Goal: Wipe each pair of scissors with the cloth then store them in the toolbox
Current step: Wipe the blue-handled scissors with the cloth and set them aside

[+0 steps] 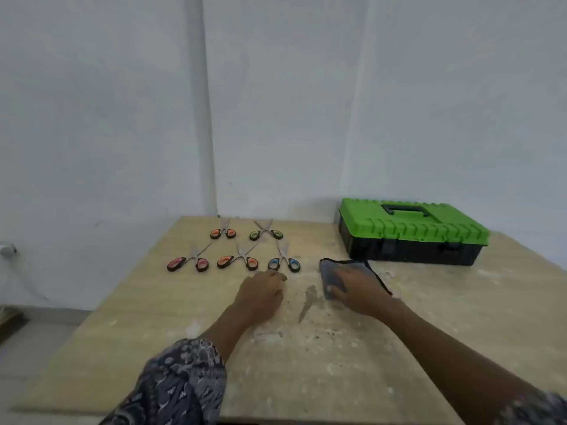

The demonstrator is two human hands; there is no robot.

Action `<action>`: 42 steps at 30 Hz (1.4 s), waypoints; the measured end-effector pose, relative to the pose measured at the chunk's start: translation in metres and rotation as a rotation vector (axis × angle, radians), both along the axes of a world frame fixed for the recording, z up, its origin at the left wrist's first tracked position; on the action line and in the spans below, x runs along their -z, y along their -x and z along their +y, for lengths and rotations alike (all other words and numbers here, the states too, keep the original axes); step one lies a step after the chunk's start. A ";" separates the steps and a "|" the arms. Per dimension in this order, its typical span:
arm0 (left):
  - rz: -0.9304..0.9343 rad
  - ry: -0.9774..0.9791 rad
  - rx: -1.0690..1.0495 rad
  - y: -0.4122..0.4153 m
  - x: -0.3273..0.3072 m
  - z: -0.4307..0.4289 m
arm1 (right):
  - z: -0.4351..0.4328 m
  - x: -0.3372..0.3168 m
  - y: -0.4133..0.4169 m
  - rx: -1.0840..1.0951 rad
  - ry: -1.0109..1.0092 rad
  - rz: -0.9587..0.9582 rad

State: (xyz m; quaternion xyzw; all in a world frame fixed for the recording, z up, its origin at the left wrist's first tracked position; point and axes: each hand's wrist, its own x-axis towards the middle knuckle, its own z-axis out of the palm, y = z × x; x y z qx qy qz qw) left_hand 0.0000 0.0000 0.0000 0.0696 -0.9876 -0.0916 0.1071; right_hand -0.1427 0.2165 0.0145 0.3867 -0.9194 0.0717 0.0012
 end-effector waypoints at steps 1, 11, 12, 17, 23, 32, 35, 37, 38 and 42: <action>0.031 0.006 -0.011 0.003 0.000 -0.001 | 0.001 0.006 0.003 0.023 0.026 -0.031; 0.188 0.072 -0.202 0.058 0.024 -0.005 | 0.002 0.035 -0.005 0.209 0.245 0.123; 0.199 0.110 -0.194 0.063 0.026 -0.003 | 0.001 0.037 -0.003 0.210 0.261 0.134; 0.263 0.197 -0.101 0.077 0.034 -0.001 | 0.002 0.042 0.003 0.221 0.298 0.167; 0.370 0.126 0.002 0.050 0.032 0.009 | 0.007 0.044 0.000 0.221 0.364 0.178; 0.392 -0.025 0.047 0.016 0.028 0.022 | 0.037 0.044 -0.006 0.315 0.414 0.179; 0.335 -0.167 -0.095 0.029 0.021 0.025 | 0.048 0.045 -0.010 0.345 0.421 0.167; 0.258 -0.237 -0.193 0.038 0.018 0.029 | 0.053 0.045 -0.012 0.357 0.423 0.148; 0.221 -0.258 -0.234 0.042 0.018 0.032 | 0.055 0.044 -0.013 0.359 0.425 0.138; 0.203 -0.322 -0.323 0.046 0.020 0.038 | 0.059 0.045 -0.013 0.348 0.447 0.098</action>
